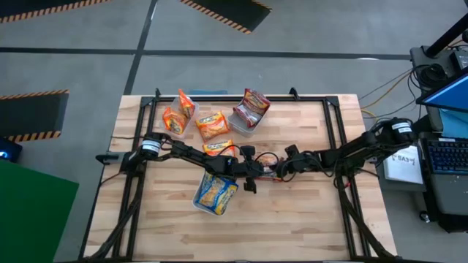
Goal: Sort Maruchan noodles
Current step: Put the red noodle pack into the gray bin
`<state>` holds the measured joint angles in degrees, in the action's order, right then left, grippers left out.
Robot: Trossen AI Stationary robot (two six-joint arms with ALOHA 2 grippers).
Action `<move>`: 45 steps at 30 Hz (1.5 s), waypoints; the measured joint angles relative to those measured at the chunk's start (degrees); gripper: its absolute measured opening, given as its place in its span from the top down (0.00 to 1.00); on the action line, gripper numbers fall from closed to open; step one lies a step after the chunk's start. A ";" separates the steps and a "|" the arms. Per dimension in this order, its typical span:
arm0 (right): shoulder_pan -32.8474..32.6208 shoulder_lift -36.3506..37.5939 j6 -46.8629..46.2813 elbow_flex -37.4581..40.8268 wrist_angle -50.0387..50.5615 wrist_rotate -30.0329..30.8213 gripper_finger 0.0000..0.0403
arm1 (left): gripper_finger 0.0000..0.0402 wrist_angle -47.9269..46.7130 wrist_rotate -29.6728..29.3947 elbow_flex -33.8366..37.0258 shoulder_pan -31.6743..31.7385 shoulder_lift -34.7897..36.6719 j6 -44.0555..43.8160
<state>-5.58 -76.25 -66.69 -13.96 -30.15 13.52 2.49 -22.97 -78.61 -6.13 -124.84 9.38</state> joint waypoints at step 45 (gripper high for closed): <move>15.32 13.03 48.86 -30.25 27.90 10.88 0.95 | 1.00 4.37 -4.42 35.39 -2.69 63.66 2.72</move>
<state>9.74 -63.22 -17.83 -44.21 -2.26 24.40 6.86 -27.39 -43.22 -8.82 -61.17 12.10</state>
